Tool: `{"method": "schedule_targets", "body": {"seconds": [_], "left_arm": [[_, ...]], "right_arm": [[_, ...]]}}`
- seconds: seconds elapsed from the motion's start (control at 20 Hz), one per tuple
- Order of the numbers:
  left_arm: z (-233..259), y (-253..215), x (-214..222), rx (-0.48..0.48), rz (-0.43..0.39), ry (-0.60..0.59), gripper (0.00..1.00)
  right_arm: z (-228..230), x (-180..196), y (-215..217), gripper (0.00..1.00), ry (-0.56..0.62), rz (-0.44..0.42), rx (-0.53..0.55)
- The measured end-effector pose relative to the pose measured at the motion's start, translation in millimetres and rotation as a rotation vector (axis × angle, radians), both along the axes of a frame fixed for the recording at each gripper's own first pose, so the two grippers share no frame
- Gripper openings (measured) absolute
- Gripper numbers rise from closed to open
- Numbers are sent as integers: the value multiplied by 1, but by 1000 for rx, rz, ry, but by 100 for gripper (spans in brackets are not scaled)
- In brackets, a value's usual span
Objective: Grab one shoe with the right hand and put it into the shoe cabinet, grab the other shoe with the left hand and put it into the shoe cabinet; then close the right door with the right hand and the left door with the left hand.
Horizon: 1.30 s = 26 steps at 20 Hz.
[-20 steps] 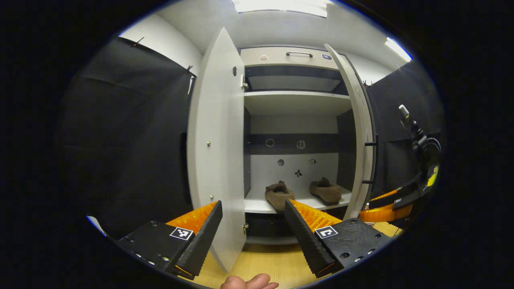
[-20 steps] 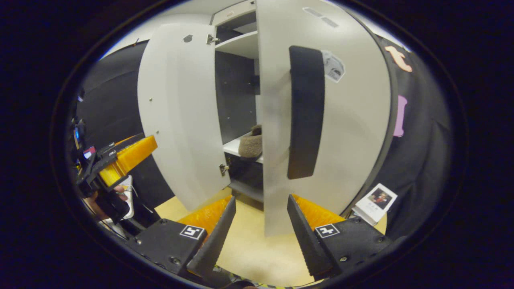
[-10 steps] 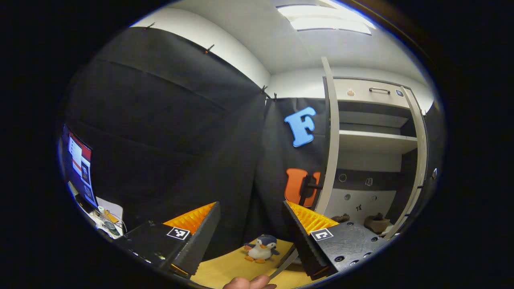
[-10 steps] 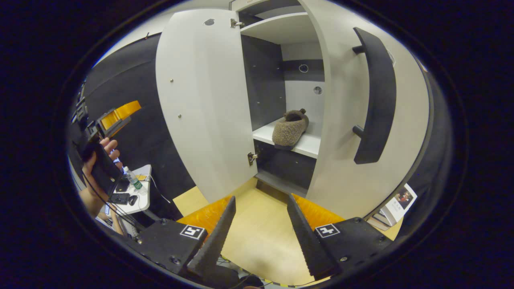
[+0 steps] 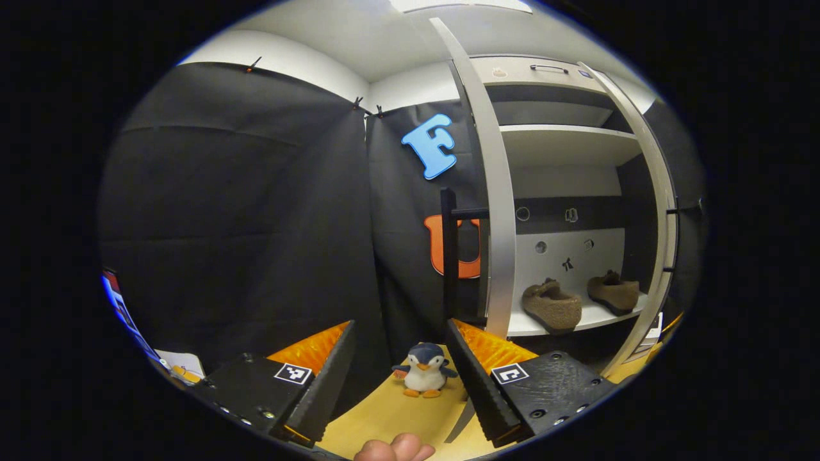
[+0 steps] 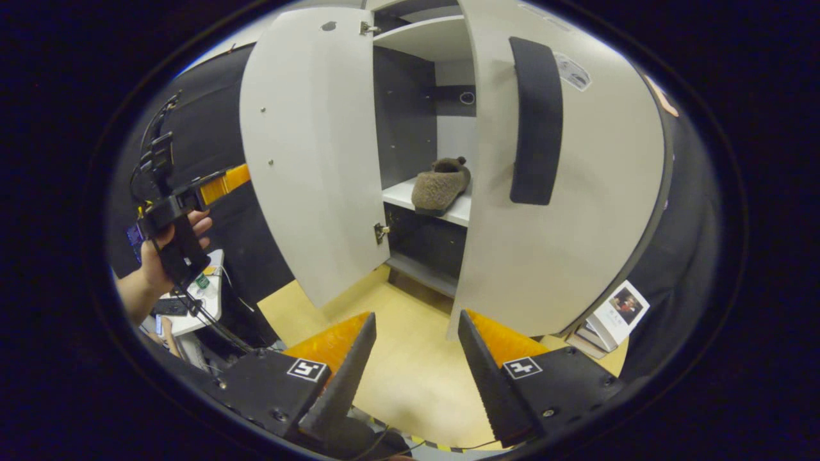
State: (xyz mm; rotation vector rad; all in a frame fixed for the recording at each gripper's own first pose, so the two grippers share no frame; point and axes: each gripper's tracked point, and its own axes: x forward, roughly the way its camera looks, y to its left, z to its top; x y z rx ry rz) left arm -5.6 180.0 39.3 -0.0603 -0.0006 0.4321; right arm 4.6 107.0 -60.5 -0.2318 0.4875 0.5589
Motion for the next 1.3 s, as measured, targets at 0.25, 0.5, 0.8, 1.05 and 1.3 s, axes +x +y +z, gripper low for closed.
{"method": "schedule_targets", "body": {"seconds": [0.25, 0.5, 0.8, 1.05, 1.3], "left_arm": [[1, 0, 1, -6, 16, -11, 86], [6, -23, 11, -3, -64, -28, 88], [11, -62, 28, 40, -215, -40, 90], [-27, -123, 48, 55, -370, 127, 92], [-35, -189, 46, 81, -530, 143, 94]], "right_arm": [[1, 4, -8, 86, 1, -48, 21], [-2, 5, -7, 86, 1, -50, 20], [7, 10, -11, 86, -38, -77, 54], [15, 15, -24, 86, -71, -121, 100], [57, 21, -48, 86, -290, -231, 101]]}}
